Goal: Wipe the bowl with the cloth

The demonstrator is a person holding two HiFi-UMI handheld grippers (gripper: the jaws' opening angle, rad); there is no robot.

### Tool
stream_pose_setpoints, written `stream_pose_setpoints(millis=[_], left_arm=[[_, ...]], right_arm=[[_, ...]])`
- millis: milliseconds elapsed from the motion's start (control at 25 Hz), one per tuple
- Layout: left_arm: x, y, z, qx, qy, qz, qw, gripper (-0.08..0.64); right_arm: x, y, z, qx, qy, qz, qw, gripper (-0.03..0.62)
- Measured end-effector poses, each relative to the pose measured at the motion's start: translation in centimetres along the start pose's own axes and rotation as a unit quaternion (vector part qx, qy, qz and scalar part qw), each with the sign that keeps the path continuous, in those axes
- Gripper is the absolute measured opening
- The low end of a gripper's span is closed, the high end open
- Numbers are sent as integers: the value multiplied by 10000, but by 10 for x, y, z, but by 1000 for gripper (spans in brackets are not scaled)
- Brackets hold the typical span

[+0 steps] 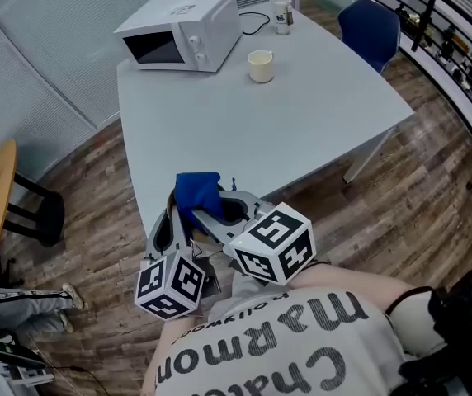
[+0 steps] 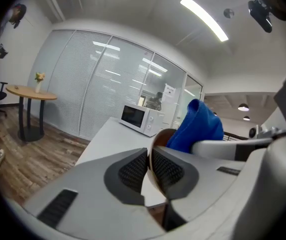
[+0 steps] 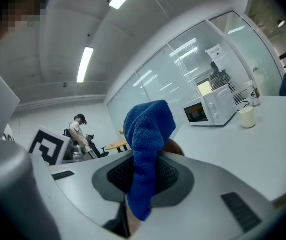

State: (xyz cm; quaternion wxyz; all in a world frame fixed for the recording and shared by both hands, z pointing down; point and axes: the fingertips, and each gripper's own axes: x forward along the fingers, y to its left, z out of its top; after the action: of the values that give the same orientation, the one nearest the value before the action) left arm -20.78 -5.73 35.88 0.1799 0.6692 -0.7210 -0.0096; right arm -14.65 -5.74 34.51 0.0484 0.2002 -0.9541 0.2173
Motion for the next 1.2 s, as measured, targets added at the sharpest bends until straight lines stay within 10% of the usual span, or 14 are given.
stream_pose_setpoints(millis=[160,560,1200], left_arm=[[-5,-12,3,8,-91,-100,9999,49],[-6,-1,8,-358,-173,-207,9990,55],[-3,6,-13,-357,166,-151,9991,57]], right_arm=[[5,-5,-17,-320,306,-235,9987,63],[16,11,-29,738,386,665,9943,63],[3,-31,-56,-454,1163,-55,9922,62]])
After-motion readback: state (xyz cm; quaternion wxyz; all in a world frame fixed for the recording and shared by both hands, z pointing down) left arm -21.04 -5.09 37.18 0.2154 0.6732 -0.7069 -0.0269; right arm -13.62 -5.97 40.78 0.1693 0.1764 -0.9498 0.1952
